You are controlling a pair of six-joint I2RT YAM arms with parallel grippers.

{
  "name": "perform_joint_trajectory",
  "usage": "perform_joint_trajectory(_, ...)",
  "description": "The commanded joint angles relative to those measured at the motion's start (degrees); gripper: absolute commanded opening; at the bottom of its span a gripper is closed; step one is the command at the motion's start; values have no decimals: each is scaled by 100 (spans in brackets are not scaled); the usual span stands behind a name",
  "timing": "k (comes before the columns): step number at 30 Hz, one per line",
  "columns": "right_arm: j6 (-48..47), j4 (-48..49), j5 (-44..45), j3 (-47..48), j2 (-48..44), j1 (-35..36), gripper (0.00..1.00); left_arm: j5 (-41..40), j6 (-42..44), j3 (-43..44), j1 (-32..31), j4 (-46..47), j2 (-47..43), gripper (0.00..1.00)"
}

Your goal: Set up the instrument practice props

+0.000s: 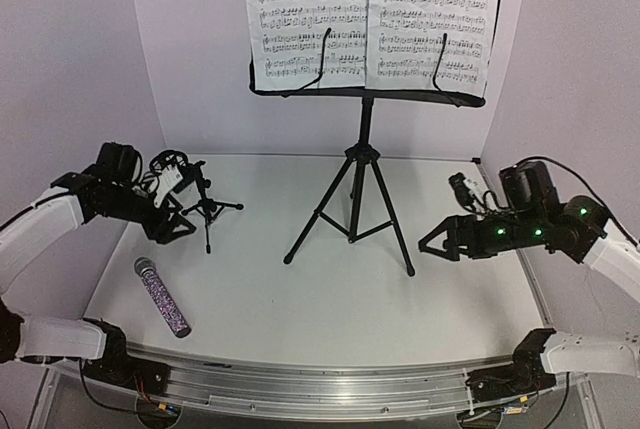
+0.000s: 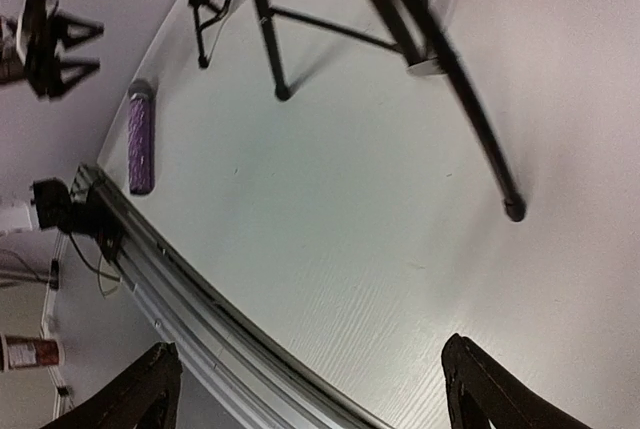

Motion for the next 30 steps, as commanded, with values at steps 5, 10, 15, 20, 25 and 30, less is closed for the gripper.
perform_joint_trajectory(5, -325, 1235, 202, -108, 911, 1362, 88, 2077, 2513, 2904, 818, -1325, 1602, 78)
perform_joint_trajectory(10, -359, 1841, 234, 37, 1477, 1770, 88, 1609, 3284, 4082, 810, -1717, 2688, 91)
perform_joint_trajectory(15, -537, 1975, 157, 518, 2328, 2106, 88, 727, 3952, 4772, 756, -2194, 3571, 93)
perform_joint_trajectory(20, -581, 2195, -80, 808, 2885, 2224, 88, 495, 4121, 5319, 748, -2144, 4098, 92)
perform_joint_trajectory(25, -556, 2270, -177, 1044, 3190, 2328, 88, 289, 4076, 5919, 730, -2334, 4718, 85)
perform_joint_trajectory(30, -482, 2309, -111, 1039, 3284, 2450, 88, 369, 4405, 6272, 737, -3032, 4895, 70)
